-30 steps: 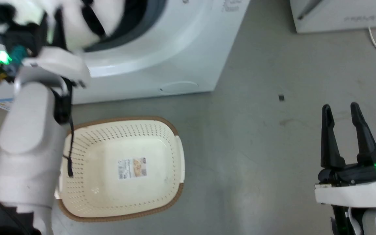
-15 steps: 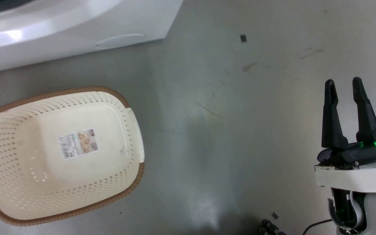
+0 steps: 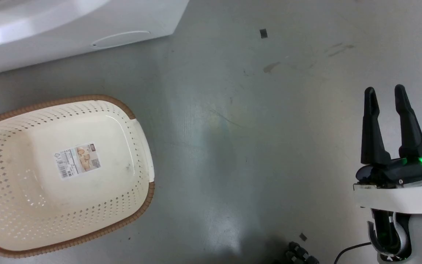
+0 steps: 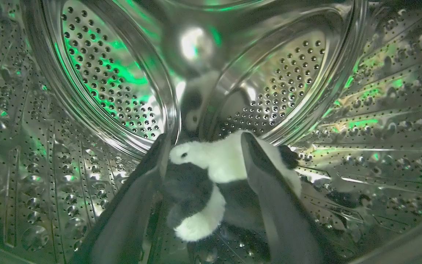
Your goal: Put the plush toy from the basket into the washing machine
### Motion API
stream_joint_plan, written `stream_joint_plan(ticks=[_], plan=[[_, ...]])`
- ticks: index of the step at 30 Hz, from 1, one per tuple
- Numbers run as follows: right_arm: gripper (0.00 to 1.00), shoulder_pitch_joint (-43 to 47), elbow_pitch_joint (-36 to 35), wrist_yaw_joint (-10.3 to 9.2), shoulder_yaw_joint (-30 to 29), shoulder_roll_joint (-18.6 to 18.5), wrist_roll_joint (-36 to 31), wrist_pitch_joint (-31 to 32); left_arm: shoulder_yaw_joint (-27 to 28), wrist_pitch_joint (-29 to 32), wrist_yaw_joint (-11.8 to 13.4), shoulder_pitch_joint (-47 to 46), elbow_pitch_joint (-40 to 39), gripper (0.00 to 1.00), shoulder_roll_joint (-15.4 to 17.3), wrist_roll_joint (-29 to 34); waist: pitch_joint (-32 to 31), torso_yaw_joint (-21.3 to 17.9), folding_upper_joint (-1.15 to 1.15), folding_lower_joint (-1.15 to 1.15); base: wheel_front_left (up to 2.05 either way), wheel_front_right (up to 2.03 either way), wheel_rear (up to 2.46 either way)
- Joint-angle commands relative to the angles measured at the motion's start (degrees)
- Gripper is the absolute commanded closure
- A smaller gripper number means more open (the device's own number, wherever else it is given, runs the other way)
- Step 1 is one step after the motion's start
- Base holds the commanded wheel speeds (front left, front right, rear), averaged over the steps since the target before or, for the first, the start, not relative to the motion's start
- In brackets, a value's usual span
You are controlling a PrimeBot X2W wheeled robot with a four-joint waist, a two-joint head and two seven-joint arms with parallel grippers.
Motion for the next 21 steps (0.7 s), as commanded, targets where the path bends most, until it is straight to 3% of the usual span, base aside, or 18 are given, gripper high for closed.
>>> stream_joint_plan(ticks=[1,10,21], plan=[[0.0,-0.84,0.19,-0.04,-0.29,-0.01,-0.31,-0.25,0.51,-0.3,0.11,1.75,-0.37,0.0,-0.54,-0.65,-1.0,0.75,0.0,-0.01,0.0,0.0,0.0],[0.0,0.25,1.2,-0.04,-1.67,-0.01,-3.47,-0.25,4.63,-0.3,0.39,15.26,-5.17,0.0,-4.04,-3.45,-7.81,4.44,0.0,-0.01,0.0,0.0,0.0],[0.0,3.83,2.63,-0.04,-3.53,-0.01,-8.15,-0.25,6.52,-0.3,0.43,35.59,-21.29,0.0,-11.63,-1.18,-17.79,10.69,0.0,-0.01,0.0,0.0,0.0]])
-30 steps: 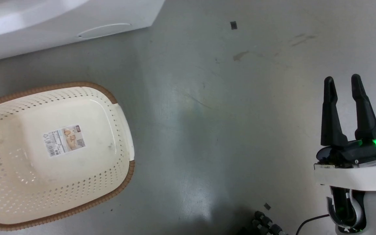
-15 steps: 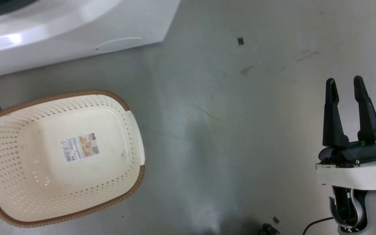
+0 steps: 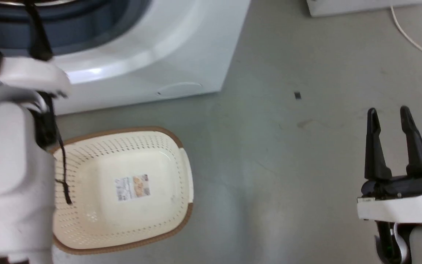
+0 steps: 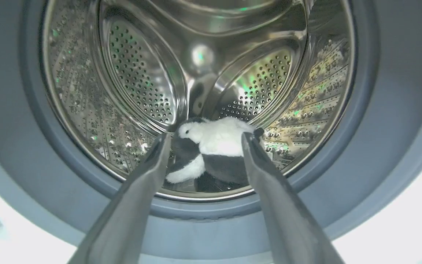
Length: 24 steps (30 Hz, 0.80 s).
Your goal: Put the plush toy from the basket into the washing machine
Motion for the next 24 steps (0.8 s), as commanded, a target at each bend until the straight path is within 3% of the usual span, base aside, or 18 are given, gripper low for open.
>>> stream_joint_plan(ticks=[1,13,24], plan=[[0.0,1.11,0.39,-0.04,-0.15,0.0,-0.99,-0.25,0.17,-0.29,-0.24,3.04,-2.12,0.0,-1.05,0.85,-4.04,3.22,0.0,0.0,0.0,0.0,0.0],[0.0,6.57,1.39,-0.04,-1.16,0.0,-5.06,-0.25,0.55,-0.29,-1.73,21.44,-11.4,0.0,-8.43,3.17,-15.2,8.66,0.0,0.0,0.0,0.0,0.0],[0.0,12.65,2.3,-0.04,-1.79,0.0,-6.5,-0.25,0.99,-0.29,-3.37,35.31,-14.15,0.0,-10.99,4.92,-23.91,11.63,0.0,0.0,0.0,0.0,0.0]])
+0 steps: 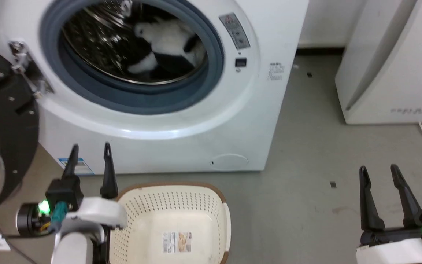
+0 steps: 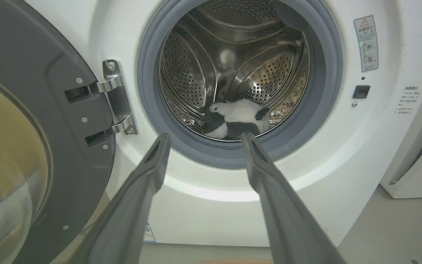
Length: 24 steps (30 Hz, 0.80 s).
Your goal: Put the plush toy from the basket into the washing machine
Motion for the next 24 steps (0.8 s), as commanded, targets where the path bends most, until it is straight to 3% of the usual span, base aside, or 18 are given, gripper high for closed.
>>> stream_joint_plan(ticks=[1,16,17,24], plan=[[0.0,1.59,0.32,-0.04,-0.28,0.0,-0.5,-0.25,-0.03,-0.25,-0.54,2.28,-0.68,0.0,-0.5,0.1,-2.97,1.46,0.0,0.01,0.0,0.0,0.0],[0.0,4.75,1.13,-0.04,-0.42,0.0,-1.0,-0.25,-1.13,-0.25,-2.11,10.89,-2.77,0.0,-2.17,0.49,-6.69,2.52,0.0,0.01,0.0,0.0,0.0],[1.0,3.96,0.96,0.0,-0.37,0.0,-0.51,0.02,-1.18,0.03,-1.98,10.24,-2.62,1.0,-1.93,0.44,-6.7,2.52,0.0,0.01,0.0,0.0,0.0],[1.0,3.8,1.0,0.0,-0.26,0.0,-0.63,0.36,-1.33,0.43,-2.0,10.31,-2.88,1.0,-1.89,0.5,-6.72,2.49,0.0,0.01,0.0,0.0,0.0]])
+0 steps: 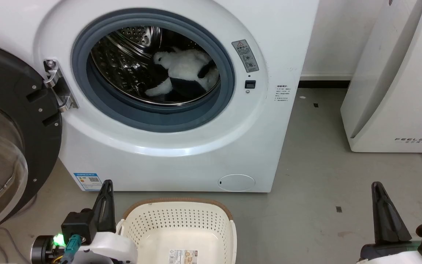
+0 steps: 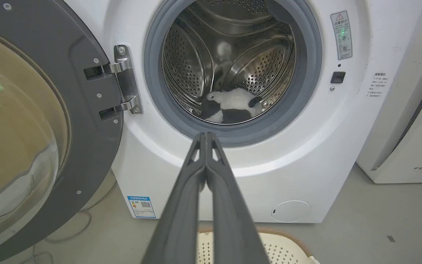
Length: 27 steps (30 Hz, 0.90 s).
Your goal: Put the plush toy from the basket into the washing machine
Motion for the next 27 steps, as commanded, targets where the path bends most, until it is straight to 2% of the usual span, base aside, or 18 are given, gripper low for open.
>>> stream_joint_plan(ticks=[1,27], plan=[[1.0,-0.17,0.07,0.0,0.12,0.0,-0.22,0.39,0.02,0.37,-0.03,0.11,-0.39,1.0,-0.03,0.09,0.01,-0.02,0.0,0.01,0.0,0.0,0.0],[1.0,-1.34,0.54,-0.01,1.03,0.0,-1.79,3.45,-0.26,3.41,-0.2,0.83,-3.09,1.0,-0.27,0.75,0.08,-0.32,0.0,0.01,0.0,0.0,0.0]])
